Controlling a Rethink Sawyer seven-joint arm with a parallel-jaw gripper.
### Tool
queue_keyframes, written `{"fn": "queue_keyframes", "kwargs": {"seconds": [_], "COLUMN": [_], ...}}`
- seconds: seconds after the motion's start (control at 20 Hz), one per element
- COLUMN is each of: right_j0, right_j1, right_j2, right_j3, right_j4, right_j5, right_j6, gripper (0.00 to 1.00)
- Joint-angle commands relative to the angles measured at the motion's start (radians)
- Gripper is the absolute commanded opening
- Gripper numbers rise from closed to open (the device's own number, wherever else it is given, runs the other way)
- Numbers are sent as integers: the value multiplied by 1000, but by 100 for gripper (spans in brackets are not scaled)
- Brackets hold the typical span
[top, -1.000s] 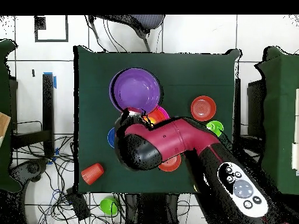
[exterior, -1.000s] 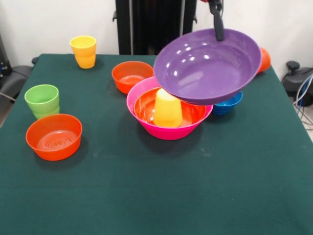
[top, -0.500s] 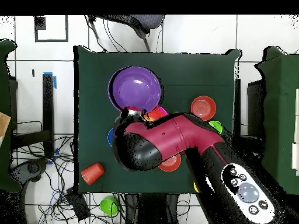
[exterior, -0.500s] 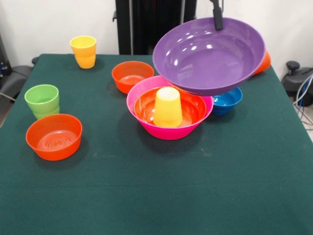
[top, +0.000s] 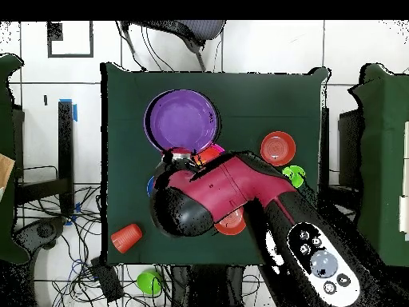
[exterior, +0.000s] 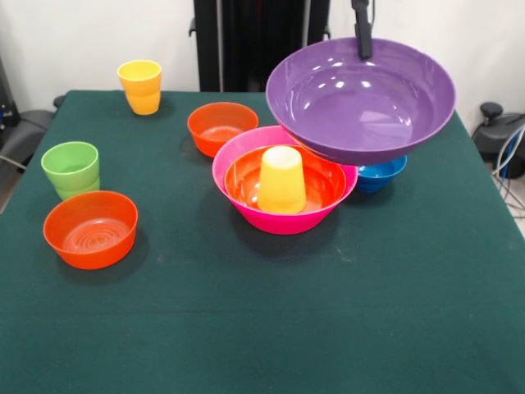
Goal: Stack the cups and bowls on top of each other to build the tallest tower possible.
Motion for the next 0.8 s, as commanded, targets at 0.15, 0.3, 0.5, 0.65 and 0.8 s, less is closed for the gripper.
{"fn": "queue_keyframes", "kwargs": {"seconds": [0.15,0.3,0.5,0.65,0.8], "right_j0": [-13,-36,-51,-58,-70], "right_j1": [52,58,59,70,79], "right_j2": [-8,12,20,21,26], "right_j3": [-37,-46,-49,-53,-55], "right_j4": [-137,-130,-140,-147,-153], "right_j5": [107,111,115,111,103], "right_j6": [-161,-178,-191,-192,-199], "gripper": [0,0,0,0,0]}}
